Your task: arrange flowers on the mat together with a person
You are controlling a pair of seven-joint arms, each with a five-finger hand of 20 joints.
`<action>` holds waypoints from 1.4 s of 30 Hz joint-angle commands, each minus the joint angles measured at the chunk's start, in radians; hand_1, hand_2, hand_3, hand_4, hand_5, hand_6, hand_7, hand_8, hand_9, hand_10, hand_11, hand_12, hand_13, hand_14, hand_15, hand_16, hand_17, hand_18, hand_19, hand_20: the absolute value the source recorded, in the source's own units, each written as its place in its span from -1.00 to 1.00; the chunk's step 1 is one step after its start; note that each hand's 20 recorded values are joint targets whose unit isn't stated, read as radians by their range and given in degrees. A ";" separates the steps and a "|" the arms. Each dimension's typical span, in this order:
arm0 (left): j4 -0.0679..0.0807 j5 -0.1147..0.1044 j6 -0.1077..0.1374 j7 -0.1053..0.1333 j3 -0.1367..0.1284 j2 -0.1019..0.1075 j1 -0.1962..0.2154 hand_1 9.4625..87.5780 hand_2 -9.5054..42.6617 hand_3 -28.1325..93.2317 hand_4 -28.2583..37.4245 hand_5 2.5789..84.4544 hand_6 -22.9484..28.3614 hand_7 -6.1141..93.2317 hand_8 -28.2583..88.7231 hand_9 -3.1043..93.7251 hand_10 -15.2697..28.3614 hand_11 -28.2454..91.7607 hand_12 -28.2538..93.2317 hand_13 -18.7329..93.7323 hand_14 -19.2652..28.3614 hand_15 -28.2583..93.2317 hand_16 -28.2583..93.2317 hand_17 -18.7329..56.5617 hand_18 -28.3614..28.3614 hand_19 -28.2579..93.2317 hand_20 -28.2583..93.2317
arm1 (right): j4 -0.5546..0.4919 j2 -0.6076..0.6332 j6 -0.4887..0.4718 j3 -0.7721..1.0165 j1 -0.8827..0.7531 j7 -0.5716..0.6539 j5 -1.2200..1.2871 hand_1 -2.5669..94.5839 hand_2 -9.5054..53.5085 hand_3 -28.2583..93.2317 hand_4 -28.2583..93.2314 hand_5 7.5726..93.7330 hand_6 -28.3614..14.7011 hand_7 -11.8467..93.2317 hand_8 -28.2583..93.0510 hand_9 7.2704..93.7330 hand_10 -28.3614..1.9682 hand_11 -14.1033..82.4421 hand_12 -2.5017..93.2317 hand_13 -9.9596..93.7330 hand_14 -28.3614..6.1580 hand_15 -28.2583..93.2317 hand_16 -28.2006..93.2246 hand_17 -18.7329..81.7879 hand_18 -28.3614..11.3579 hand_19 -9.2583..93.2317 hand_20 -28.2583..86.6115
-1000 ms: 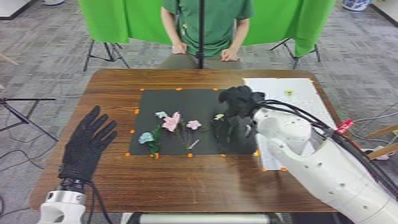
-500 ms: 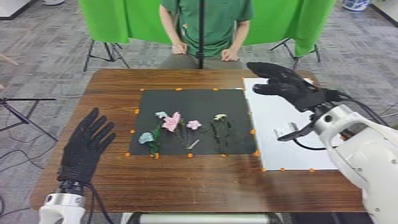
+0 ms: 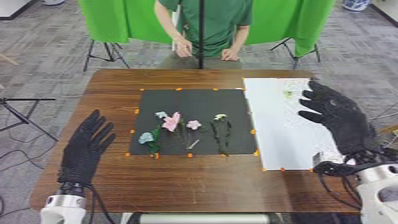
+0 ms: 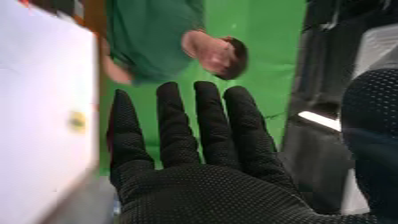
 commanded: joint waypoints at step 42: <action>0.020 0.009 -0.037 -0.018 0.019 -0.022 -0.025 -0.52 -0.81 0.58 -0.96 -0.46 -0.02 -0.50 -0.69 -0.57 0.14 -0.24 -0.28 -0.36 0.31 -0.28 -0.42 -0.80 0.73 0.10 -0.41 | 0.033 -0.072 -0.072 -0.049 0.037 0.030 -0.094 -0.60 -0.84 0.85 -0.92 -0.57 0.12 -0.56 -0.67 -0.48 0.08 -0.61 -0.45 -0.26 -0.06 -0.38 0.04 -0.61 -0.70 -0.08 -0.12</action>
